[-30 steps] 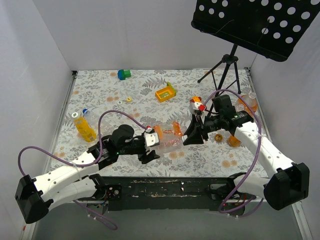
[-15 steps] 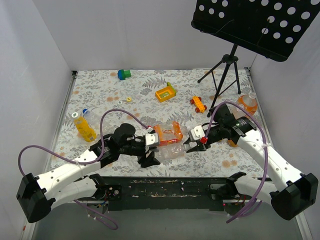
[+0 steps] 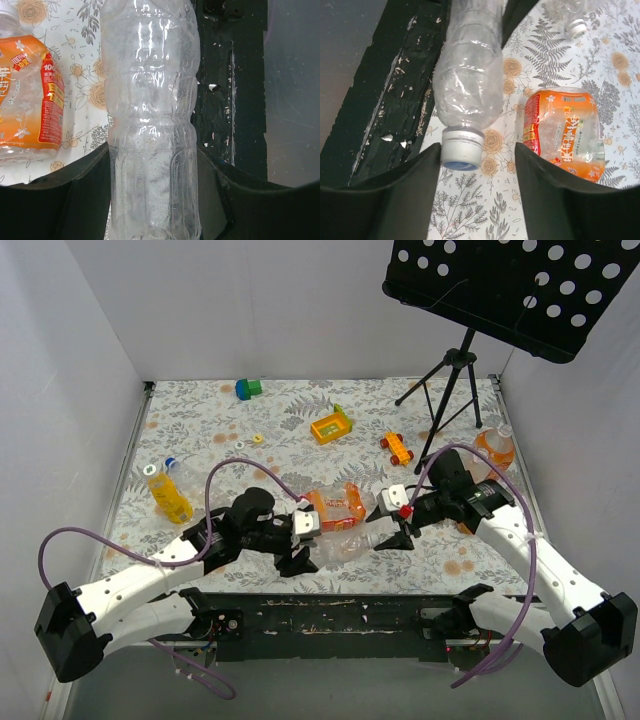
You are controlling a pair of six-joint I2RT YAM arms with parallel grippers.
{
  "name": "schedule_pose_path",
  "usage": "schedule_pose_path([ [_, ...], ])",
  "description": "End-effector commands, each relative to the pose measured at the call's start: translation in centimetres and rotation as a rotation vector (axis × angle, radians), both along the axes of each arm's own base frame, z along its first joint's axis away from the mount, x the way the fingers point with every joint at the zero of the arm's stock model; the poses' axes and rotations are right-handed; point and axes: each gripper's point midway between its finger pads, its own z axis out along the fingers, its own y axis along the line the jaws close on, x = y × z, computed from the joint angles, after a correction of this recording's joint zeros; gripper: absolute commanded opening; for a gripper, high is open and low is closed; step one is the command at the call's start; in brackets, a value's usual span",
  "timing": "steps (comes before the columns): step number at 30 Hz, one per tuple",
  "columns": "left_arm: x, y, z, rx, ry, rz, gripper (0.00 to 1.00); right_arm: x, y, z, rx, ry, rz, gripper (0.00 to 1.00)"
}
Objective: Unscrew the bottle caps
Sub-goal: Unscrew the bottle cap from the plastic bottle.
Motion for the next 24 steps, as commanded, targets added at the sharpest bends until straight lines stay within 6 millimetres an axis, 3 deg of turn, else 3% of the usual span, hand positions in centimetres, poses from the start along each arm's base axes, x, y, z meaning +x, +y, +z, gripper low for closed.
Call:
schedule_pose_path([
  [1, -0.4, 0.7, 0.3, 0.012, -0.044, -0.02, 0.0, 0.7, 0.0, 1.3, 0.065, 0.031, -0.083, 0.73],
  [6, -0.1, 1.0, 0.4, 0.007, -0.077, 0.001, 0.0, 0.6, -0.7, 1.8, 0.094, 0.05, -0.117, 0.83],
  [15, 0.7, 1.2, 0.6, 0.008, -0.125, 0.027, 0.0, 1.4, -1.4, 2.0, 0.11, 0.15, -0.217, 0.83],
  [21, 1.4, 1.0, 0.4, 0.023, -0.129, 0.049, 0.0, 3.4, -0.4, 2.7, 0.128, 0.493, -0.44, 0.81],
  [24, 1.6, 0.8, 0.6, 0.015, -0.128, 0.059, 0.0, 3.0, 0.1, 2.8, 0.121, 0.607, -0.414, 0.8],
])
